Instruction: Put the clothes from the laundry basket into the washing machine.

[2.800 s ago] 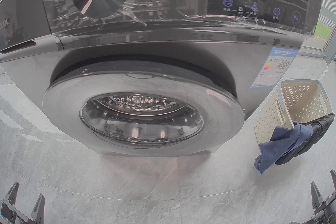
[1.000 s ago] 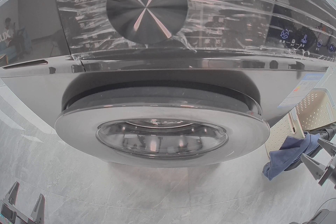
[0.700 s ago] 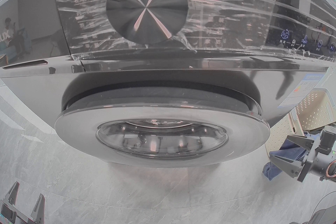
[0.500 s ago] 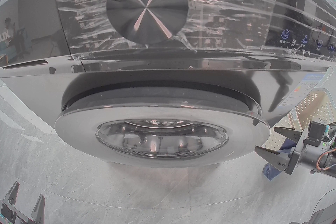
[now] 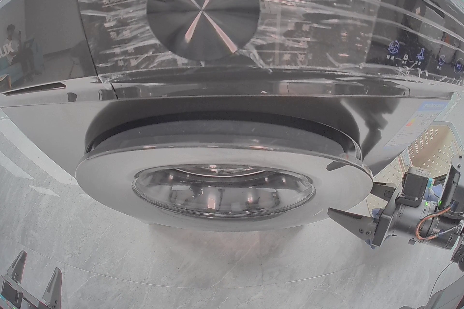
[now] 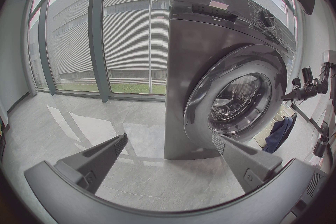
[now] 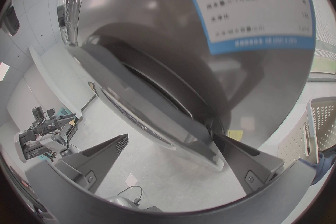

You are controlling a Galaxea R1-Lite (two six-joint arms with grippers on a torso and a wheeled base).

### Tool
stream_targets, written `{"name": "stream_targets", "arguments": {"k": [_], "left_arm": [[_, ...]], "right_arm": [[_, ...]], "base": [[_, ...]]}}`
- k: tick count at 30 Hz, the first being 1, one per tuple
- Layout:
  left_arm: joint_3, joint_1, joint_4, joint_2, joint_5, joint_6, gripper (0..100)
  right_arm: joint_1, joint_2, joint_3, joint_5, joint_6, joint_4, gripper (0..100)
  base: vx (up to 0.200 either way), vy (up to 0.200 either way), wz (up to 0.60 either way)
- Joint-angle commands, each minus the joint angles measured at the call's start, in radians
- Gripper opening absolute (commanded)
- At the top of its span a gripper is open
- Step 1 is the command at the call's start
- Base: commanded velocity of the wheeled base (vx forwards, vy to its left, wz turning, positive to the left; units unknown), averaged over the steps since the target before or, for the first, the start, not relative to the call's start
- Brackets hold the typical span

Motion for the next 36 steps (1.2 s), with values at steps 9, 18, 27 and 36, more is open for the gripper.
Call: {"name": "stream_targets", "arguments": {"k": [9, 18, 27, 36], "left_arm": [[0.016, 0.0, 0.001, -0.015, 0.002, 0.0, 100], [0.016, 0.0, -0.001, -0.015, 0.0, 0.0, 100], [0.016, 0.0, -0.001, -0.015, 0.0, 0.0, 100], [0.016, 0.0, -0.001, -0.015, 0.0, 0.0, 100]], "right_arm": [[0.006, -0.018, 0.066, 0.04, -0.01, 0.0, 100], [-0.001, 0.005, 0.02, 0.037, -0.004, 0.0, 100], [0.075, 0.011, 0.101, 0.045, -0.005, 0.0, 100], [0.04, 0.025, 0.055, 0.042, 0.002, -0.039, 100]], "base": [[-0.156, 0.0, 0.0], [0.0, 0.0, 0.0], [-0.133, 0.0, 0.0], [0.0, 0.0, 0.0]]}}
